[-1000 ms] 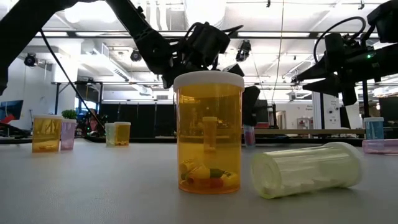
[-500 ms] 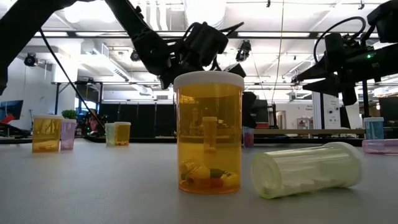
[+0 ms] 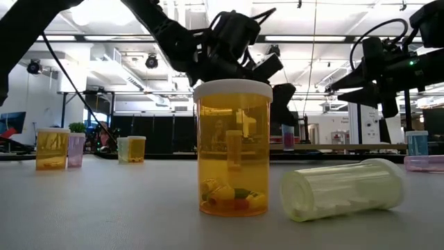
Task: Pick and place medicine bottles onto shelf by color
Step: Put the top left blue pill bottle on the shelf
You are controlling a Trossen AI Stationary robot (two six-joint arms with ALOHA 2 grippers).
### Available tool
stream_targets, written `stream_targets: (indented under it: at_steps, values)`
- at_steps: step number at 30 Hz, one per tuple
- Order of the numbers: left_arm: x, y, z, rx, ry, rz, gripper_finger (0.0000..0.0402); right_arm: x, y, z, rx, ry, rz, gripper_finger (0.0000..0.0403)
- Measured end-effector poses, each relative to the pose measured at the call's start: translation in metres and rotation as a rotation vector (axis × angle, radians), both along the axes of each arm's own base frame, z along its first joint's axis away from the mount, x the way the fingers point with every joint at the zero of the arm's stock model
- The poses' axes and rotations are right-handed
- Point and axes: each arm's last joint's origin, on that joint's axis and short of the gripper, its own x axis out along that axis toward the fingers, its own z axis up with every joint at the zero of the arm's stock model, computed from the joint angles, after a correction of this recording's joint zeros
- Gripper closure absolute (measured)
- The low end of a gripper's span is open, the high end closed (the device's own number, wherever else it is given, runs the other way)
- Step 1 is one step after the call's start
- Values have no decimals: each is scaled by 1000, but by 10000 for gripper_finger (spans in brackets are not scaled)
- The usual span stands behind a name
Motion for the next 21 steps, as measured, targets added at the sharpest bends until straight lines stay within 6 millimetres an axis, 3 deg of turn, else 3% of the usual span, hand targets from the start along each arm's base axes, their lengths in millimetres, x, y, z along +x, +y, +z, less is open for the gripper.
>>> stream_targets:
  at_steps: [6, 21]
  values:
    - [2, 0, 3, -7, -6, 2, 298, 0, 0, 0, 0, 3, 0, 220]
    - [-6, -2, -21, -47, 38, -28, 298, 0, 0, 0, 1, 5, 0, 220]
